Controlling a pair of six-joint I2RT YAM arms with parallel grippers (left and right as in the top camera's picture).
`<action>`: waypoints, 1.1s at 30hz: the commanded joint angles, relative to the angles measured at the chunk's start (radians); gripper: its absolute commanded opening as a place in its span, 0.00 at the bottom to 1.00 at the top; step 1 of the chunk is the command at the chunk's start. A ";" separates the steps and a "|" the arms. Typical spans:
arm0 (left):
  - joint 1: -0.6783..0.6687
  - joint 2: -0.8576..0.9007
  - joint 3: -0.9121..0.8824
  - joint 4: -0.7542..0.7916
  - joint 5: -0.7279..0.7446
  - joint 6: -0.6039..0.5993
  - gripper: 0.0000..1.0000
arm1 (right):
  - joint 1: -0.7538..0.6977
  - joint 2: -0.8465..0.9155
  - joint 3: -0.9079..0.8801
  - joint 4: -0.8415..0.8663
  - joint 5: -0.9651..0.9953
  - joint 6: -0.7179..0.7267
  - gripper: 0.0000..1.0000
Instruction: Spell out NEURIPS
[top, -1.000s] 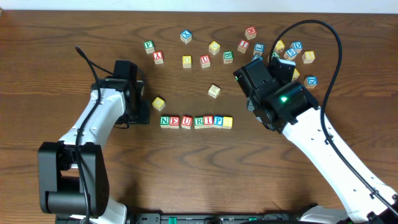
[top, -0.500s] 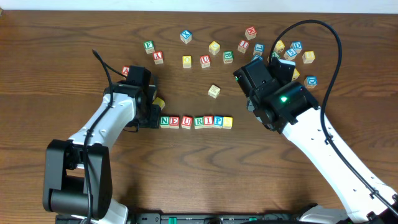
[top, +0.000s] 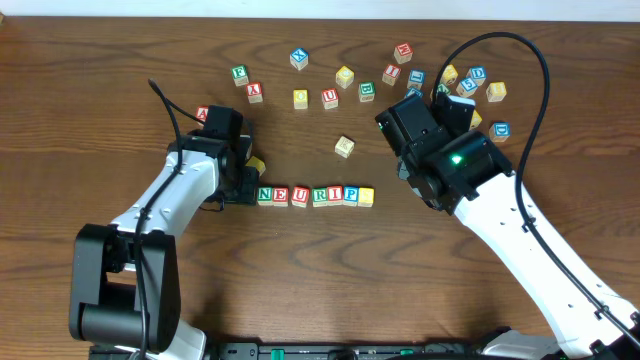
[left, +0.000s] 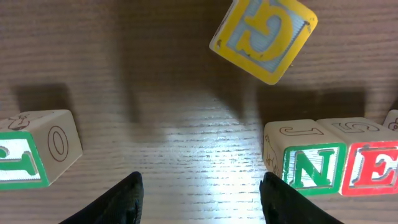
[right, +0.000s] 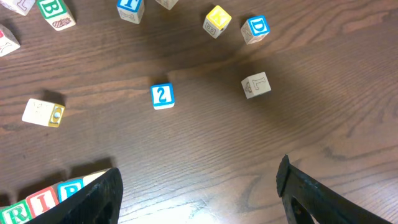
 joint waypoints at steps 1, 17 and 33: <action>0.000 -0.002 -0.017 0.015 -0.006 -0.012 0.60 | -0.006 -0.010 0.019 -0.004 0.025 -0.011 0.75; 0.000 -0.001 -0.066 0.068 -0.013 -0.012 0.60 | -0.005 -0.010 0.019 -0.008 0.026 -0.011 0.75; 0.000 -0.001 -0.066 0.077 -0.011 -0.012 0.60 | -0.004 -0.010 0.019 -0.008 0.021 -0.011 0.75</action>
